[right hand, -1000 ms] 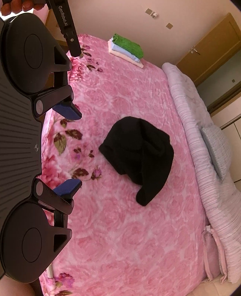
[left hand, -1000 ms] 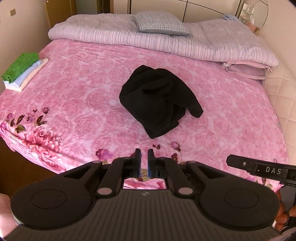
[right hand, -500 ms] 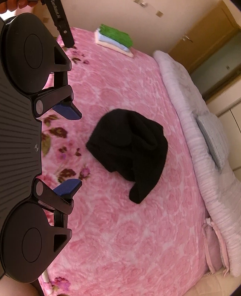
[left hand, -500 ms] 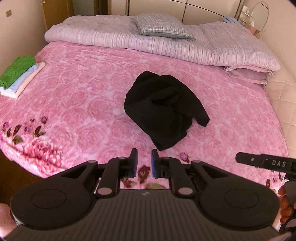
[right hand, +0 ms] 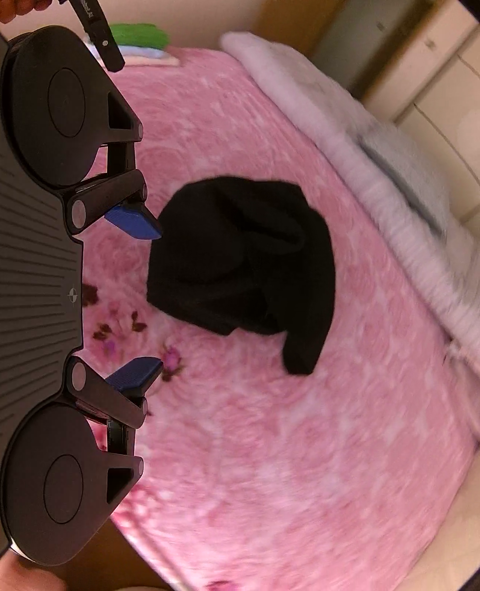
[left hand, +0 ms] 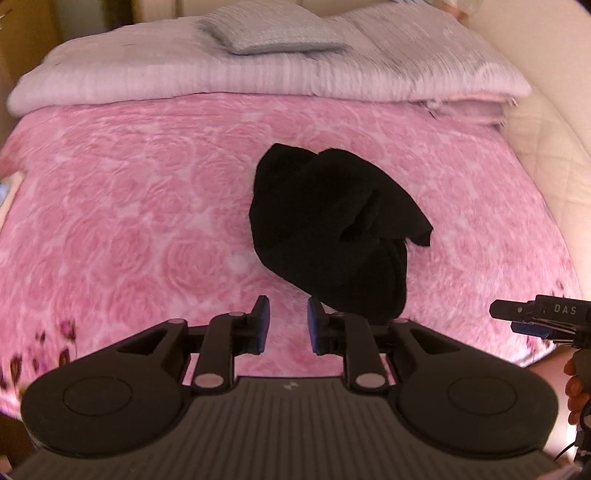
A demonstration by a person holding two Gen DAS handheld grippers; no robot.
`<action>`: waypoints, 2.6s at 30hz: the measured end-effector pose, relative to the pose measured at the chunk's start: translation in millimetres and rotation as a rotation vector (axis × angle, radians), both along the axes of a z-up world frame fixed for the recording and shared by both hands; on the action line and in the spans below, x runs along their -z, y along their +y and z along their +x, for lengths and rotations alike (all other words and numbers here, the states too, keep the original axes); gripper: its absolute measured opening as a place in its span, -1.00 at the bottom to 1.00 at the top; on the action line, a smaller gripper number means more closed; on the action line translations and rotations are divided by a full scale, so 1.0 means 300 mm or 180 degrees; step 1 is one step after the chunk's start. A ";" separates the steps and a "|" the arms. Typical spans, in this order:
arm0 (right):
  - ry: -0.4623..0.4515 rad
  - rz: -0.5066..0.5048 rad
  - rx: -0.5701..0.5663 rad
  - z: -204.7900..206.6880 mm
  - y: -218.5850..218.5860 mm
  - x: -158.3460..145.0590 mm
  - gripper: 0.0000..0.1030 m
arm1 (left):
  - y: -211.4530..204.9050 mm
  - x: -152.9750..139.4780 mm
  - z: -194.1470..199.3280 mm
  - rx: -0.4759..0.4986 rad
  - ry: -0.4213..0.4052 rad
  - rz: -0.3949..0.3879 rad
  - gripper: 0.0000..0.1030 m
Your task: Fold clothes
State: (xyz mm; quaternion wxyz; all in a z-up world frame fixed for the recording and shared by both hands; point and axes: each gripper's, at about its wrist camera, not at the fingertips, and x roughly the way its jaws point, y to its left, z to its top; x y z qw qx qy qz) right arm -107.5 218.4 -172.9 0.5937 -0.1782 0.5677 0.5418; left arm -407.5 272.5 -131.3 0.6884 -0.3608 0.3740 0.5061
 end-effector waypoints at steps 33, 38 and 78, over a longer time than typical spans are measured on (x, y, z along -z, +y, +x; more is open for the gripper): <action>-0.0109 -0.0694 0.0021 0.276 0.241 0.342 0.45 | 0.323 0.374 0.356 0.0102 -0.0005 -0.0587 -0.51; -0.0112 -0.0724 -0.0141 0.366 0.321 0.389 0.45 | 0.395 0.407 0.462 0.0124 0.0222 -0.0412 -0.40; -0.0312 -0.0953 -0.0468 0.127 0.544 0.466 0.45 | 0.460 0.490 -0.732 -0.2526 0.0494 -0.0275 -0.96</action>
